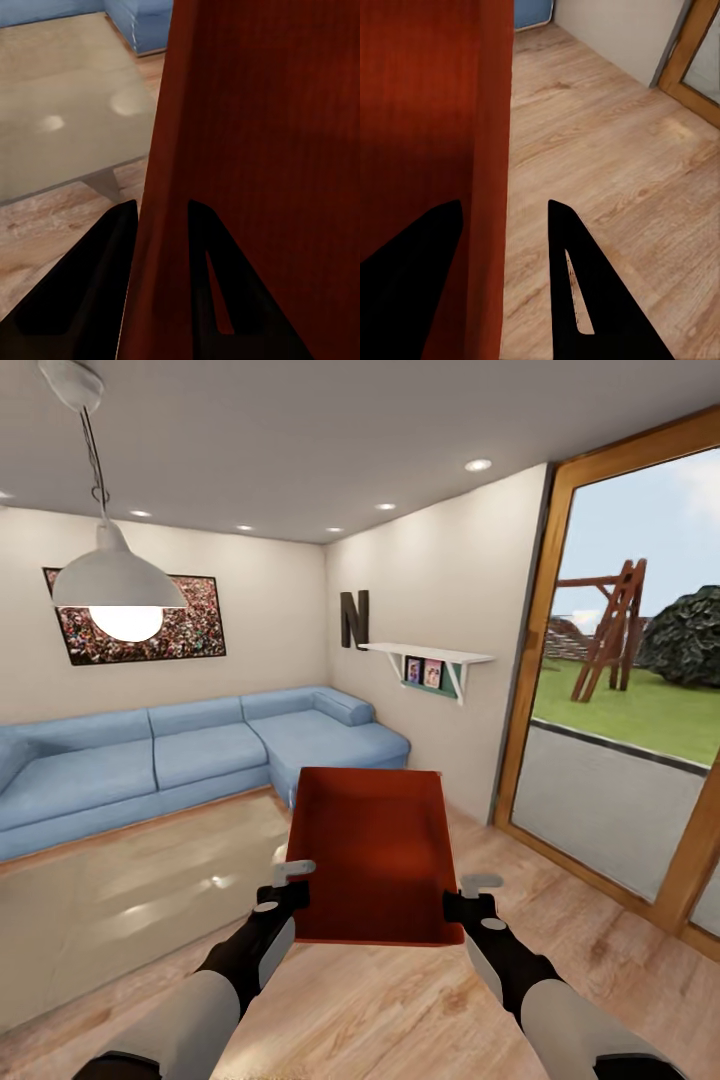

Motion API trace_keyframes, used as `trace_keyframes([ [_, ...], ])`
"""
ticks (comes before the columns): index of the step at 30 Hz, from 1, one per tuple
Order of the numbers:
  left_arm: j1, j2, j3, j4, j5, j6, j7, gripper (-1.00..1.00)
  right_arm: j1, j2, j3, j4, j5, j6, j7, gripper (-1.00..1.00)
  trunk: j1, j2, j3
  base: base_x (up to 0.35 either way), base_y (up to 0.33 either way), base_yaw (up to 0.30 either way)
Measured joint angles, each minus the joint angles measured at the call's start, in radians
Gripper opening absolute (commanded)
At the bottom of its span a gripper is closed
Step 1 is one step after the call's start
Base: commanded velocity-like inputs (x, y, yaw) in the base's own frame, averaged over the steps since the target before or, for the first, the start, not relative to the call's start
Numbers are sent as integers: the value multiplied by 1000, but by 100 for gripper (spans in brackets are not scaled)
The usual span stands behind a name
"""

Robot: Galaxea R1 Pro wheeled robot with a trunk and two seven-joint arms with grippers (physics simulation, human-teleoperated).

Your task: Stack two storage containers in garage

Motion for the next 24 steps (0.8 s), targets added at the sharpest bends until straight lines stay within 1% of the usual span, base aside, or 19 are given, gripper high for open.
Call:
trace_keyframes([
  [24, 0, 0, 1, 0, 1, 0, 0, -100, 0, 0, 1, -3, 0, 4, 0, -100, 0, 0, 0, 0, 0, 248],
])
